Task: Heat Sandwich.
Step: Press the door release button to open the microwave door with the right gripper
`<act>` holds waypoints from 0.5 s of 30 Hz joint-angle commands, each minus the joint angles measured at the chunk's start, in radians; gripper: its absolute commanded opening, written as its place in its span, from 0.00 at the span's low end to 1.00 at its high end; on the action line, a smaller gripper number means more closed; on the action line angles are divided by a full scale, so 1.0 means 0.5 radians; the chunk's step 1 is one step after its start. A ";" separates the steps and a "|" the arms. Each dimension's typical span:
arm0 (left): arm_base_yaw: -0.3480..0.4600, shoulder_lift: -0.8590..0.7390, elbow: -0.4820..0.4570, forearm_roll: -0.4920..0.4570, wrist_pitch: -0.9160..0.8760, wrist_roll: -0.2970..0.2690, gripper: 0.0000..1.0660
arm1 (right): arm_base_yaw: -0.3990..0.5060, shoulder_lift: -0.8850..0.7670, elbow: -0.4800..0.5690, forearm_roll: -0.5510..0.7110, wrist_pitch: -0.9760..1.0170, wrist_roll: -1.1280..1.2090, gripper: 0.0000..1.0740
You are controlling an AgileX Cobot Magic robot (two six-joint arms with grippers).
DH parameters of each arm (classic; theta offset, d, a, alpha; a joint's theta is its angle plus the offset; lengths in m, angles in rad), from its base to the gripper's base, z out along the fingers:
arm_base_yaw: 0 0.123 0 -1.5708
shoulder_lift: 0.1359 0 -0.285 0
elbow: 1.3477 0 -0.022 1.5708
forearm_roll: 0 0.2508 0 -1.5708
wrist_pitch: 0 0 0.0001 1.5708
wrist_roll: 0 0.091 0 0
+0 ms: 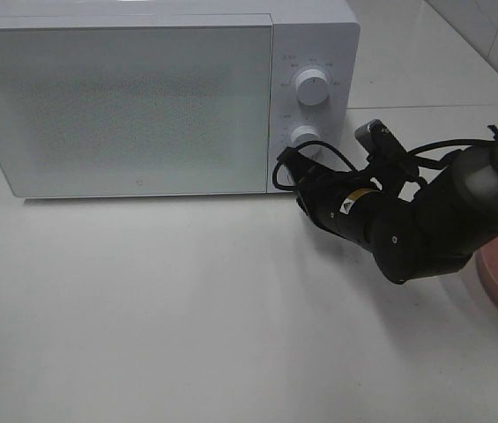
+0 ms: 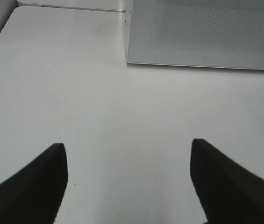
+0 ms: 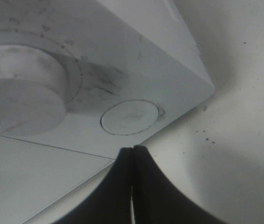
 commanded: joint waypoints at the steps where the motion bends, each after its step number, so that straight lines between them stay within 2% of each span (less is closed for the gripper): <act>1: 0.010 -0.048 0.002 0.000 -0.018 -0.004 0.66 | -0.002 -0.004 -0.016 0.032 -0.026 -0.008 0.00; 8: 0.010 -0.048 0.002 0.000 -0.018 -0.004 0.66 | -0.096 0.018 -0.064 -0.064 0.018 -0.010 0.00; 15: 0.010 -0.048 0.002 0.000 -0.018 -0.004 0.66 | -0.096 0.064 -0.118 -0.060 0.022 -0.014 0.01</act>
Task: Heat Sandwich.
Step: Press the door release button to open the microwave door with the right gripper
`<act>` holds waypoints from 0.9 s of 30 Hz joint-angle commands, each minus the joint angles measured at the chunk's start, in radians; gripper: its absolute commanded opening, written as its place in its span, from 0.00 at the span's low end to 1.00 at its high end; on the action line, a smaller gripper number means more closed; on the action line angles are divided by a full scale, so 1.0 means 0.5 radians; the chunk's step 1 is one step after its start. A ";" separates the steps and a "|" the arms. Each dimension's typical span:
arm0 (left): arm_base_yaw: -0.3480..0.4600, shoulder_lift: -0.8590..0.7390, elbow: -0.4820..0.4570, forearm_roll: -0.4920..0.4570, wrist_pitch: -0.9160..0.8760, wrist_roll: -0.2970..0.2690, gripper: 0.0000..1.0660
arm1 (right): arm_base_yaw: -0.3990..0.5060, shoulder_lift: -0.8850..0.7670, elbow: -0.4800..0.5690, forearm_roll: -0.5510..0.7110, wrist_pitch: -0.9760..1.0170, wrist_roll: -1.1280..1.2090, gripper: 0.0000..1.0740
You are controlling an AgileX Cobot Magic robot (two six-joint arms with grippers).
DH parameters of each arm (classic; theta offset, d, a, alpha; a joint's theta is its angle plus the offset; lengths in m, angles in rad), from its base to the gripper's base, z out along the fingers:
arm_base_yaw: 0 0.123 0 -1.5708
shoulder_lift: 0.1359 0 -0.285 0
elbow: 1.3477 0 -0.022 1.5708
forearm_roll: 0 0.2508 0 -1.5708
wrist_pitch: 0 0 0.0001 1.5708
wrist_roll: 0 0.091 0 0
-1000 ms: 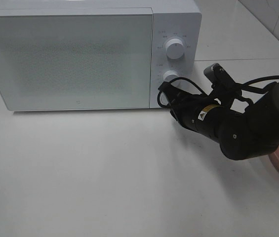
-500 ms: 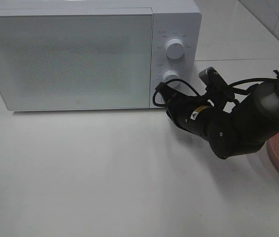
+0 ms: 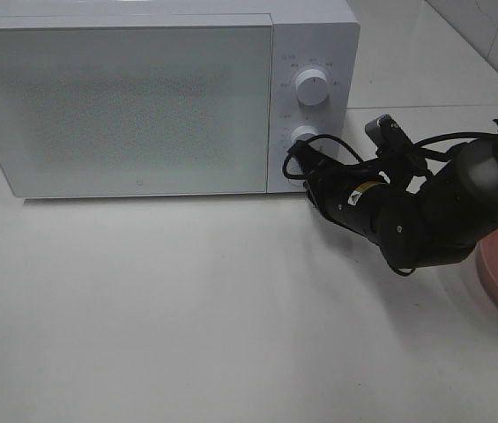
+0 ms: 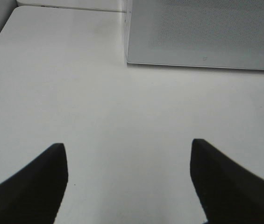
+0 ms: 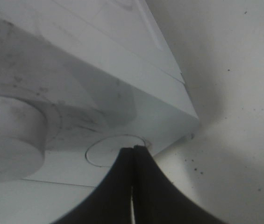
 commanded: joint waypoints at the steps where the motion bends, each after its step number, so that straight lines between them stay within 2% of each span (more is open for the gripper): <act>1: 0.010 -0.048 0.002 0.000 -0.018 -0.004 0.66 | -0.006 0.044 -0.068 -0.038 0.000 -0.014 0.01; 12: 0.010 -0.048 0.002 0.000 -0.018 -0.004 0.66 | -0.028 0.096 -0.172 -0.030 -0.064 -0.016 0.02; 27: 0.010 -0.048 0.002 0.000 -0.018 -0.004 0.66 | -0.074 0.096 -0.172 -0.030 -0.252 -0.082 0.03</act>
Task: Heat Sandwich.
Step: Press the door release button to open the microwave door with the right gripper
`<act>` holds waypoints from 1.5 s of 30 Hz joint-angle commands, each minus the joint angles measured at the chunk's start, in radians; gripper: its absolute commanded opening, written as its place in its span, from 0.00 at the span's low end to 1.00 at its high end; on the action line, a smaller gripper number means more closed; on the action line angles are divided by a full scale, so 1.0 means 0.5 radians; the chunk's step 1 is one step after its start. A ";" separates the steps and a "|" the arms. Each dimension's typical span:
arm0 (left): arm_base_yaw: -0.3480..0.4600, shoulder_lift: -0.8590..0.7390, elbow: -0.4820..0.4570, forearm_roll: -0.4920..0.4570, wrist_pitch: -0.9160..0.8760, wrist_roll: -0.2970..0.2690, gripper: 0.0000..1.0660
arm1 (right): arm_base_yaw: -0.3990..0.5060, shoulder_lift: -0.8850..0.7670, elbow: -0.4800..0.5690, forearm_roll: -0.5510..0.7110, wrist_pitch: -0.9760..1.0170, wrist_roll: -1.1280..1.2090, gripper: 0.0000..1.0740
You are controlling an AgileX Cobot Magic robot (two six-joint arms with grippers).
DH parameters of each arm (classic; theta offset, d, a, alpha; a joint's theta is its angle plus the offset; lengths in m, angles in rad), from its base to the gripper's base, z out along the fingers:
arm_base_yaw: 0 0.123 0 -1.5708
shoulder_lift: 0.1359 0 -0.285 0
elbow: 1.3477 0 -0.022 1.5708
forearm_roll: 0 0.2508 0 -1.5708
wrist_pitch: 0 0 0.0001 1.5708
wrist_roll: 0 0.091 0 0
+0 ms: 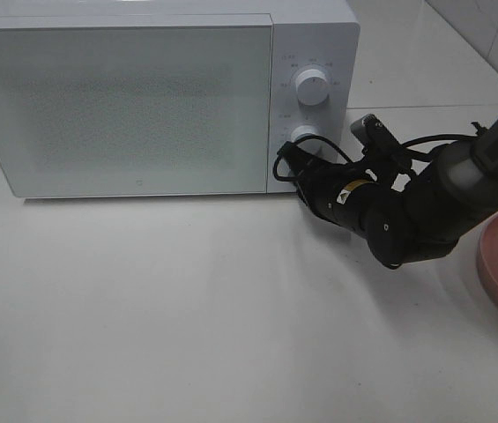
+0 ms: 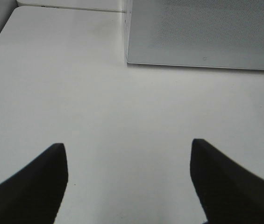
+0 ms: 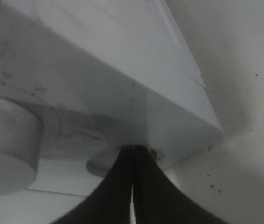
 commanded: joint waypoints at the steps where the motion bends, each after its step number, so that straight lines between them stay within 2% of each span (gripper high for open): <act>1: 0.010 -0.048 0.002 0.000 -0.018 -0.004 0.66 | -0.042 -0.016 -0.044 0.056 -0.242 -0.040 0.03; 7: 0.010 -0.048 0.002 0.000 -0.018 -0.004 0.66 | -0.042 -0.016 -0.058 0.062 -0.314 -0.054 0.03; 19: 0.010 -0.048 0.002 0.000 -0.018 -0.004 0.66 | -0.042 0.054 -0.212 0.062 -0.286 -0.078 0.04; 31: 0.010 -0.048 0.002 0.000 -0.018 -0.004 0.66 | -0.042 0.076 -0.214 0.130 -0.490 -0.080 0.04; 45: 0.010 -0.048 0.002 0.000 -0.018 -0.004 0.66 | -0.042 0.076 -0.214 0.136 -0.490 -0.102 0.03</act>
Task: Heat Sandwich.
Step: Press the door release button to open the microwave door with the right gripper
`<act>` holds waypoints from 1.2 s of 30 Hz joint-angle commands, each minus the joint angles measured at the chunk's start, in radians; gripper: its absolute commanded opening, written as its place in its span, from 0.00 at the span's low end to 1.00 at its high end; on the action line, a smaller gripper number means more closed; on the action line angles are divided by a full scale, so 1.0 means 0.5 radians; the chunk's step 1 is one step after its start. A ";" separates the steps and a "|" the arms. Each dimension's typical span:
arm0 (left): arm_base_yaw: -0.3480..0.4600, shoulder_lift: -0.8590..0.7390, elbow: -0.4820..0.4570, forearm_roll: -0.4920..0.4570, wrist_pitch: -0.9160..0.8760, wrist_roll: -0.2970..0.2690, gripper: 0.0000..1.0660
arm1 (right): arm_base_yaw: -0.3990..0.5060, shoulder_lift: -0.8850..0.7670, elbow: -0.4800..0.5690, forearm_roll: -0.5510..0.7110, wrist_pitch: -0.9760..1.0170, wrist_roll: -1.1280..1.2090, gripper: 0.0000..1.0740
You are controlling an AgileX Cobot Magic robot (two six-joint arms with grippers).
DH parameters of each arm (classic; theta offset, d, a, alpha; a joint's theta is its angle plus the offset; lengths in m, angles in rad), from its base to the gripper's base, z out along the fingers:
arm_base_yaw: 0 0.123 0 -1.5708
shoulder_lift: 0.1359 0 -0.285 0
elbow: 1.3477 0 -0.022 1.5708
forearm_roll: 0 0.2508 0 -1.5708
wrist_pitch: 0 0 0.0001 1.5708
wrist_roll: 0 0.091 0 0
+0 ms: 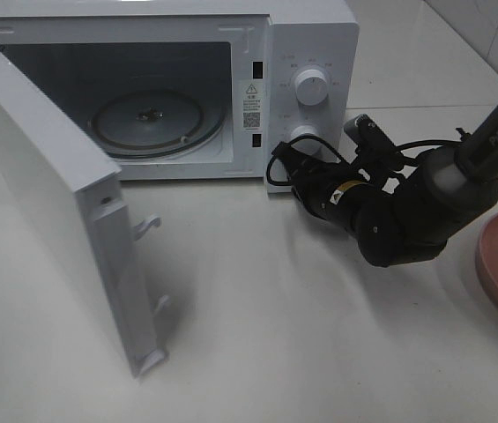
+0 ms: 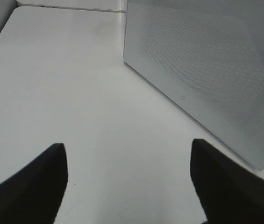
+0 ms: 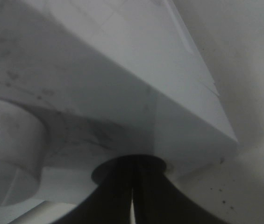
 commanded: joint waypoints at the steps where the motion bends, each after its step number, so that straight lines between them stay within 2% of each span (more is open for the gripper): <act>1: 0.010 -0.048 0.002 0.000 -0.018 -0.004 0.66 | -0.052 -0.010 -0.130 0.096 -0.398 -0.042 0.03; 20: 0.010 -0.048 0.002 0.000 -0.018 -0.004 0.66 | -0.046 -0.012 -0.072 -0.004 -0.358 -0.044 0.04; 27: 0.010 -0.048 0.002 0.000 -0.018 -0.004 0.66 | -0.046 -0.048 -0.024 -0.154 -0.330 -0.042 0.04; 36: 0.010 -0.034 0.002 0.000 -0.018 -0.002 0.66 | -0.046 -0.178 0.034 -0.176 0.002 -0.068 0.03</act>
